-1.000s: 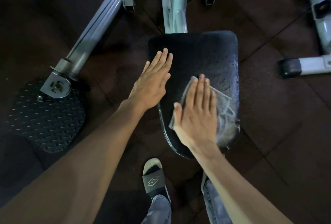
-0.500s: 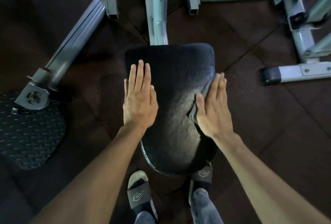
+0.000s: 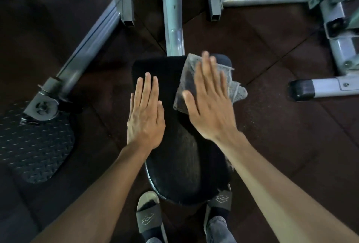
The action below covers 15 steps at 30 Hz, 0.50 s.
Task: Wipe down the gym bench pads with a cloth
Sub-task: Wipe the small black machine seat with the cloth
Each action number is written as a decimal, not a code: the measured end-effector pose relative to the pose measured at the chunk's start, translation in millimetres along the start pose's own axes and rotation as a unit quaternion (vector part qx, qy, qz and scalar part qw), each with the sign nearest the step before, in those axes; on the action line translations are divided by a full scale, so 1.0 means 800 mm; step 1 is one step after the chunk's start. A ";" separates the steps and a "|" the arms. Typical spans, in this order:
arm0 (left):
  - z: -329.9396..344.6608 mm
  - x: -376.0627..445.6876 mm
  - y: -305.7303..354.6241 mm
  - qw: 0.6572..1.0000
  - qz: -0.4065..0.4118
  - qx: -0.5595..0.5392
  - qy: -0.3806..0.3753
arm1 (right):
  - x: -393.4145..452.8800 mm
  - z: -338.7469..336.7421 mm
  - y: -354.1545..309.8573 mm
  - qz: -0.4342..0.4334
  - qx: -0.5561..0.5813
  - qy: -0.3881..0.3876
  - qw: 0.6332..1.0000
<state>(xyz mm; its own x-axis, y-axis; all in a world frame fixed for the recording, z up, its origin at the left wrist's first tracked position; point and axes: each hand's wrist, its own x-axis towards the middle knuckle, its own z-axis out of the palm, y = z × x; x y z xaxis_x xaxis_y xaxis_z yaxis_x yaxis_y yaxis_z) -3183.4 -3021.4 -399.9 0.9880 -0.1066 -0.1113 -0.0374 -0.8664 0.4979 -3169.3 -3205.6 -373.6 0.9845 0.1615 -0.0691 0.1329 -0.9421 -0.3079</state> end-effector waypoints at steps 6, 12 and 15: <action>0.007 -0.002 0.002 0.999 -0.030 0.013 0.038 | 0.062 0.018 0.006 0.052 -0.052 0.019 0.997; 0.009 -0.010 -0.006 0.986 -0.088 -0.087 0.113 | 0.082 0.026 -0.033 -0.081 -0.041 -0.020 0.996; 0.006 -0.018 -0.012 0.975 -0.106 -0.153 0.120 | 0.003 0.015 -0.029 -0.146 -0.038 -0.078 0.985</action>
<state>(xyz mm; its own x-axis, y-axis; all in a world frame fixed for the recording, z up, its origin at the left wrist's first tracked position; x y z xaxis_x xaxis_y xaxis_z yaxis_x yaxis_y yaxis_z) -3198.0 -3014.2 -407.2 0.9767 0.2082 -0.0530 0.1813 -0.6668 0.7228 -3171.8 -3179.6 -377.6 0.8740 0.4667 -0.1356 0.4219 -0.8671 -0.2650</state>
